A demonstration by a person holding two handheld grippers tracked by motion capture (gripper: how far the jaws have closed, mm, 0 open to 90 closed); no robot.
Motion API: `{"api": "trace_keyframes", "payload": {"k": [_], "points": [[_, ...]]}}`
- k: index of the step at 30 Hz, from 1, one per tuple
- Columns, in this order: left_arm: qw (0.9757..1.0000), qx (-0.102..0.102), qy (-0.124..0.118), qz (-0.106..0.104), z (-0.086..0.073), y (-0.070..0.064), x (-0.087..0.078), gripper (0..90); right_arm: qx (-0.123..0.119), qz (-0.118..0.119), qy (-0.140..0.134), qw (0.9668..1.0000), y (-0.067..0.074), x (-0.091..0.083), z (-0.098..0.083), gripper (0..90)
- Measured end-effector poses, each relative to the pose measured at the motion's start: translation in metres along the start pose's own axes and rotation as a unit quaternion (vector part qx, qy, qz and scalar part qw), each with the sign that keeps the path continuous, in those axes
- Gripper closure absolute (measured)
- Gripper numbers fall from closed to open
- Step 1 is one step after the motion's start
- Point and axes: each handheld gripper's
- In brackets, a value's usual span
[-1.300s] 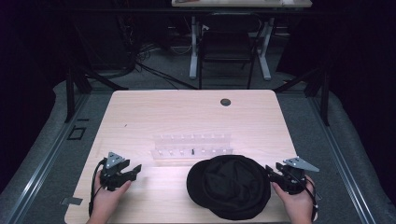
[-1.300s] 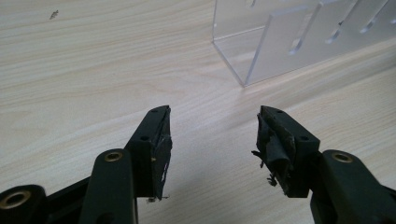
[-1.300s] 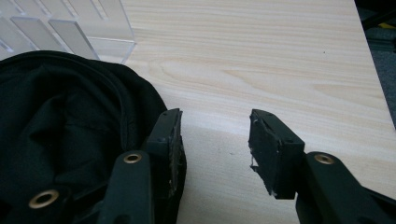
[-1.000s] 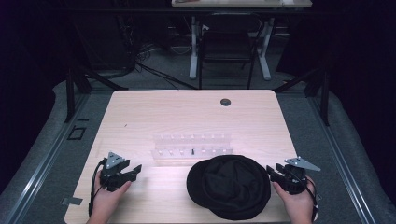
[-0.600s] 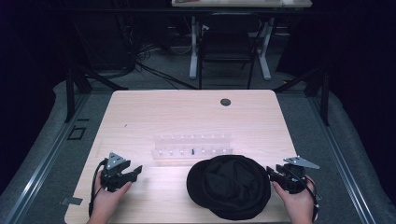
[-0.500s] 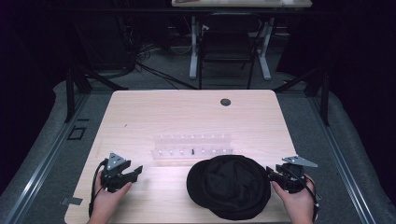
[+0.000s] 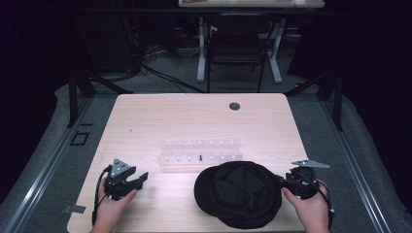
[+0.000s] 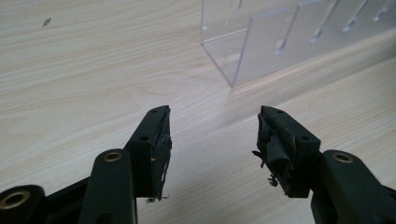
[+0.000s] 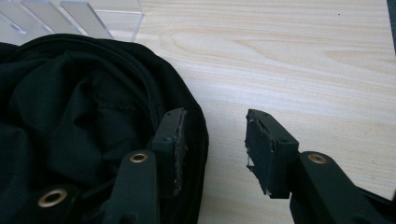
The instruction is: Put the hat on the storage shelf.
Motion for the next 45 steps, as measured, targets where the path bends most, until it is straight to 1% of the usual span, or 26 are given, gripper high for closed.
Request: {"api": "trace_keyframes", "payload": {"k": [2,4,6,7,11,13,14,15,19,21,22,23,26,27,28,29,31,32,33,34,37,39,41,42,44,45], "points": [[1.0000,0.000,0.000,0.000,0.000,-0.001,0.000,44.7,-0.003,0.007,0.008,0.9999,0.000,-0.002,0.004,56.5],[1.0000,0.000,0.000,-0.002,0.000,-0.001,0.000,44.6,0.003,0.010,0.011,0.9999,0.001,-0.003,0.006,56.0],[1.0000,0.000,0.000,-0.002,0.000,-0.001,0.000,44.4,0.002,0.013,0.014,0.9998,0.001,-0.004,0.007,55.2],[1.0000,0.000,0.000,-0.002,0.000,-0.001,0.000,44.5,0.003,0.015,0.021,0.9997,0.001,-0.005,0.010,54.5],[1.0000,0.001,-0.001,-0.002,0.000,-0.002,0.000,44.4,0.006,0.018,0.031,0.9993,0.002,-0.007,0.015,54.4],[1.0000,0.002,0.000,-0.003,0.000,-0.002,0.000,44.4,0.012,0.026,0.037,0.9989,0.002,-0.008,0.017,57.6],[1.0000,0.002,0.000,-0.003,0.000,-0.002,0.000,44.4,0.012,0.026,0.037,0.9989,0.002,-0.008,0.017,57.6],[1.0000,0.002,0.000,-0.003,0.000,-0.002,0.000,44.4,0.012,0.032,0.041,0.9986,0.002,-0.009,0.018,57.9],[1.0000,0.002,0.002,-0.003,0.000,-0.002,0.000,44.4,0.013,0.032,0.051,0.9981,0.001,-0.010,0.021,59.9],[1.0000,0.003,0.001,-0.003,0.000,-0.002,0.000,44.4,0.017,0.036,0.059,0.9975,0.000,-0.010,0.023,61.0],[1.0000,0.003,0.002,-0.003,0.000,-0.002,0.000,44.4,0.019,0.037,0.069,0.9968,0.000,-0.011,0.024,61.6],[1.0000,0.003,0.002,-0.003,0.000,-0.002,0.000,44.4,0.019,0.037,0.069,0.9968,0.000,-0.011,0.024,61.6],[1.0000,0.005,0.002,-0.004,0.000,-0.002,0.000,44.4,0.016,0.033,0.088,0.9955,-0.001,-0.011,0.026,61.6],[1.0000,0.005,0.002,-0.004,0.000,-0.002,0.000,44.4,0.015,0.035,0.094,0.9949,-0.002,-0.010,0.026,61.6],[1.0000,0.005,0.002,-0.004,0.000,-0.002,0.000,44.4,0.012,0.034,0.107,0.9936,-0.003,-0.009,0.027,61.6],[1.0000,0.005,0.002,-0.004,0.000,-0.002,0.000,44.4,0.012,0.034,0.107,0.9936,-0.003,-0.009,0.027,61.6],[1.0000,0.006,0.003,-0.004,0.000,-0.002,0.000,44.4,0.019,0.034,0.115,0.9926,-0.003,-0.008,0.026,61.6],[1.0000,0.006,0.003,-0.004,0.000,-0.003,0.000,44.4,0.019,0.036,0.124,0.9915,-0.004,-0.007,0.026,61.6],[1.0000,0.006,0.003,-0.004,0.000,-0.003,0.000,44.4,0.022,0.038,0.126,0.9911,-0.004,-0.006,0.026,61.6],[1.0000,0.006,0.003,-0.004,0.000,-0.003,0.000,44.4,0.020,0.044,0.139,0.9891,-0.005,-0.004,0.026,61.6],[1.0000,0.008,0.003,-0.004,0.000,-0.003,0.000,44.4,0.020,0.043,0.149,0.9877,-0.006,-0.001,0.026,61.8],[1.0000,0.007,0.004,-0.004,0.000,-0.003,0.000,44.4,0.025,0.043,0.147,0.9879,-0.005,0.001,0.025,62.0],[1.0000,0.007,0.004,-0.004,0.000,-0.003,0.000,44.4,0.023,0.043,0.161,0.9858,-0.007,0.004,0.026,62.5],[1.0000,0.007,0.005,-0.004,0.000,-0.004,0.000,44.4,0.023,0.043,0.161,0.9858,-0.007,0.004,0.026,62.5],[1.0000,0.008,0.005,-0.004,0.000,-0.004,0.000,44.4,0.026,0.043,0.174,0.9835,-0.008,0.009,0.027,63.5],[1.0000,0.008,0.005,-0.004,0.000,-0.004,0.000,44.4,0.026,0.043,0.174,0.9835,-0.008,0.009,0.027,63.5]]}}
Point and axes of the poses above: each handheld gripper's, and its own axes: x roughly forward along the jaws, z roughly out of its top, y roughly to its left, and after that the axes turned 5 degrees about x, right-handed
